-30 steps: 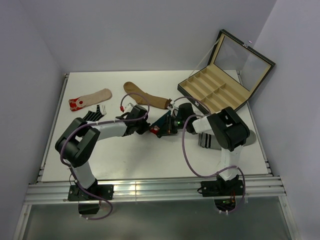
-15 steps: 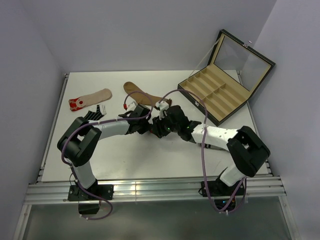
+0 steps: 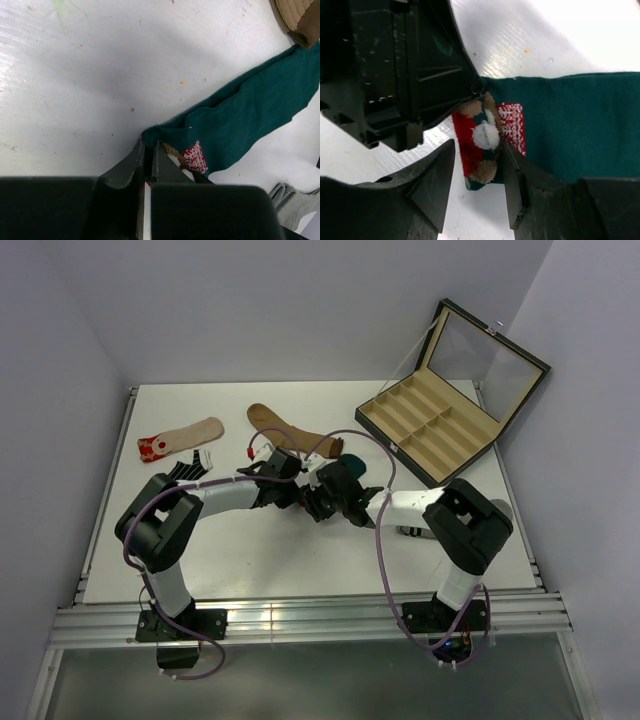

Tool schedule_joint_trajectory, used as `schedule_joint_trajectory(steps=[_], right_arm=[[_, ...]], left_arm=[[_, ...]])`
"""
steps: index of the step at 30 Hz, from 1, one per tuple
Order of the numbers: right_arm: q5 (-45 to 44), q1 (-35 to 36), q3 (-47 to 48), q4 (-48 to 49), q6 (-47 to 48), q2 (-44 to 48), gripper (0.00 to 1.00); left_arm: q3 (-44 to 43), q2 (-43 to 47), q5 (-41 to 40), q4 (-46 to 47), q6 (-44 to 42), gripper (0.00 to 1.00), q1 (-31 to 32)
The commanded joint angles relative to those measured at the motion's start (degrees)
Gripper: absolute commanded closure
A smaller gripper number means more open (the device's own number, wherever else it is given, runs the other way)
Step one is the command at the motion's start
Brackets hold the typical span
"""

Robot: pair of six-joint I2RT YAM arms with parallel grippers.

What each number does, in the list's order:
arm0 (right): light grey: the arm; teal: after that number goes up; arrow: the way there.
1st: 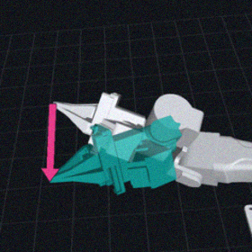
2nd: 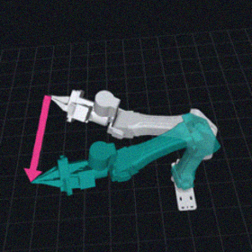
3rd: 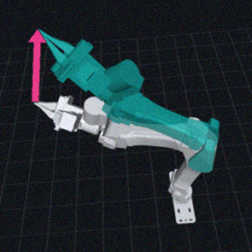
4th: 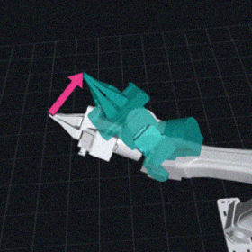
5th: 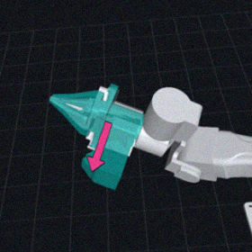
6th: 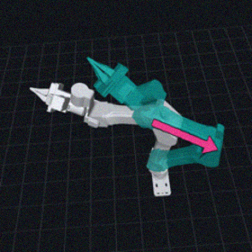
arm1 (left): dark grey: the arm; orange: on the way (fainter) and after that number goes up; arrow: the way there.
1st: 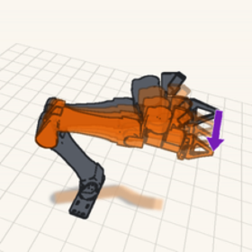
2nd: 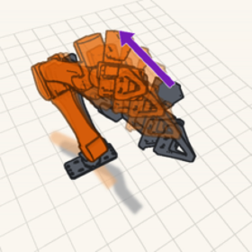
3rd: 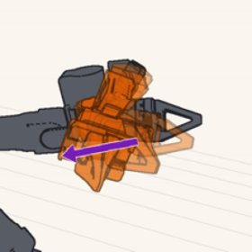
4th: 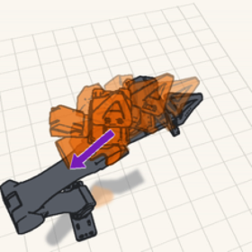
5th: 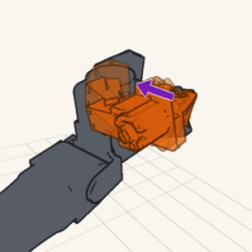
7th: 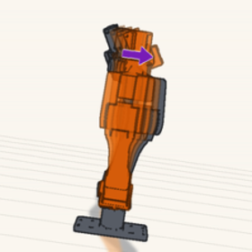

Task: Roll the socks
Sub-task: Roll the sock at the center of the board.

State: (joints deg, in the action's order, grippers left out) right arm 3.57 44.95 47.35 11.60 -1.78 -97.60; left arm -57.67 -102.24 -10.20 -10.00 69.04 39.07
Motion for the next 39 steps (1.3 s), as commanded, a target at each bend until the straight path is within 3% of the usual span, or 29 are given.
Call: schedule_joint_trajectory(steps=[1,11,14,17,21,29,35,39], right_arm=[[-2.16,2.68,1.43,-0.43,3.54,-1.53,0.50],[-9.11,7.26,1.16,-2.10,4.33,-3.82,0.51],[-8.67,7.43,0.81,-2.19,3.28,-4.00,0.65],[-6.31,6.30,-0.33,-2.54,1.87,-2.68,0.88],[2.12,2.08,-0.33,-4.21,-1.99,-0.84,0.99],[24.44,-10.56,1.51,-8.43,-12.00,-3.20,1.00],[38.50,-20.06,-0.50,-2.55,-22.38,-9.43,1.00],[43.44,-23.40,-1.65,3.41,-28.44,-13.40,1.00]], left_arm=[[-1.66,-1.03,-0.53,-2.39,-1.10,0.99,0.75],[-1.92,-1.04,-0.35,-2.92,0.49,0.98,0.66],[-1.48,-0.60,-0.70,-2.83,1.01,0.96,0.66],[-0.43,0.45,-1.49,-2.22,1.98,0.94,0.66],[1.15,2.13,-2.11,-0.82,3.64,0.91,0.57],[3.26,5.03,-2.64,1.38,5.76,0.83,0.57],[5.46,7.31,-1.94,4.37,7.16,0.66,0.57],[6.78,8.19,-0.79,6.30,7.34,0.55,0.66]])
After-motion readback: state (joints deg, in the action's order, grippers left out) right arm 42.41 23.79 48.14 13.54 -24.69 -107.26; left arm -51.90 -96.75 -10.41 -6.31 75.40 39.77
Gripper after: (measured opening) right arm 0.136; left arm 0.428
